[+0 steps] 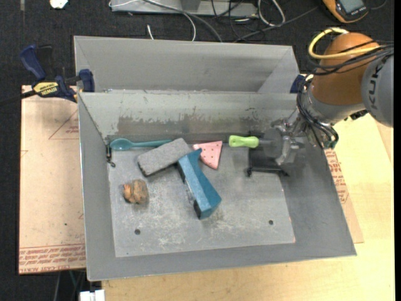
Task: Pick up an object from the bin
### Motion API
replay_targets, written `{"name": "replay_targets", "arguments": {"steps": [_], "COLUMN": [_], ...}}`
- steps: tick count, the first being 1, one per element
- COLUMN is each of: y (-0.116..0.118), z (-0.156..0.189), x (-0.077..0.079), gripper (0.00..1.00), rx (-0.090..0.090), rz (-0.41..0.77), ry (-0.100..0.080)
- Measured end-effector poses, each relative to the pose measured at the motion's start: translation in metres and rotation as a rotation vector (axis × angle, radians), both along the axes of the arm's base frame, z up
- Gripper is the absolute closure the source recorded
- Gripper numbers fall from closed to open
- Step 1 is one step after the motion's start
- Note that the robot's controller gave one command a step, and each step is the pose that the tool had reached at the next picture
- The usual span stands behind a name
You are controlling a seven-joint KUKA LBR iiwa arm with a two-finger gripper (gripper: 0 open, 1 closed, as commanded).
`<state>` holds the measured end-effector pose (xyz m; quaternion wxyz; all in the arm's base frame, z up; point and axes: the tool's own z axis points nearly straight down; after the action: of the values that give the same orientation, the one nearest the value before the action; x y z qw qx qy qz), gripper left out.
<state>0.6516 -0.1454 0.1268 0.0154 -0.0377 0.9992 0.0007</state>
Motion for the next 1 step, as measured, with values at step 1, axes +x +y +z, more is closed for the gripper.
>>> {"name": "replay_targets", "arguments": {"steps": [1], "y": [0.0054], "z": [0.0459], "x": [-0.0044], "gripper": [1.00], "rx": [0.000], "rz": [0.002], "ry": [-0.002]}}
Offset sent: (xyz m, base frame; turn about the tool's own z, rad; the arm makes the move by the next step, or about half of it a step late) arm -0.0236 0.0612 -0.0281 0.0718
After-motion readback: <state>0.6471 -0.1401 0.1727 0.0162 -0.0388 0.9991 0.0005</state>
